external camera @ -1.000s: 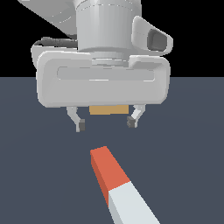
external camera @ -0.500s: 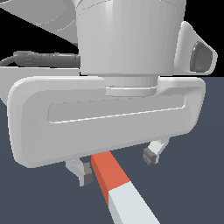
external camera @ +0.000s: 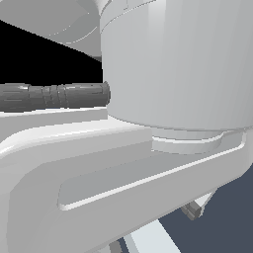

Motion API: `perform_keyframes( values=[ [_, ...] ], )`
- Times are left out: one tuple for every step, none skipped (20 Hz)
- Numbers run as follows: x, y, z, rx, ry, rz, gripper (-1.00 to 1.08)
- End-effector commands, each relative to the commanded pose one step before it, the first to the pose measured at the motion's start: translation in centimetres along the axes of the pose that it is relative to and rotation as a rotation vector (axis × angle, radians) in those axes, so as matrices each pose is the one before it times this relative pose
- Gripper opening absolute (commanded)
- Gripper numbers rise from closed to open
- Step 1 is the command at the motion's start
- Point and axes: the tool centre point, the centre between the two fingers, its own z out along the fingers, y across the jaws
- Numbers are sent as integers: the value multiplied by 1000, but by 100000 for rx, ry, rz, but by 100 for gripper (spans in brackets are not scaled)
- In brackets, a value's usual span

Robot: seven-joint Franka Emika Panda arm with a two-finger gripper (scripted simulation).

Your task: Insert the peg into the horizontal hole in a box.

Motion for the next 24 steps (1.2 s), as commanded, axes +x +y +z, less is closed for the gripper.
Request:
perform_keyframes(
  values=[
    [-379,123,137,-145,1,-970,100],
    [-71,21,28,-16,3,-161,100],
    [-41,14,16,-10,2,-97,100],
    [-29,-10,7,0,0,0,100],
    [79,-50,-17,56,6,252,100],
    [-1,-1,38,0,0,0,100],
    [-3,-2,113,0,0,0,100],
    [-5,-4,187,0,0,0,100],
    [-7,-5,262,0,0,0,100],
    [26,24,330,-10,-2,-68,100],
    [-9,-11,409,0,0,0,100],
    [-9,-14,480,0,0,0,100],
    [25,14,544,-10,-2,-68,100],
    [15,2,598,-7,-1,-48,100],
    [-8,-18,543,0,0,0,100],
    [15,10,458,-7,-1,-48,100],
    [-11,-7,381,0,0,0,100],
    [10,23,295,-8,-1,-48,100],
    [-18,9,218,0,0,0,100],
    [-22,18,136,0,0,0,100],
    [-27,27,55,0,0,0,100],
    [-28,31,-16,0,0,0,100],
    [-11,13,-21,0,0,0,100],
    [0,0,0,0,0,0,-100]
  ],
)
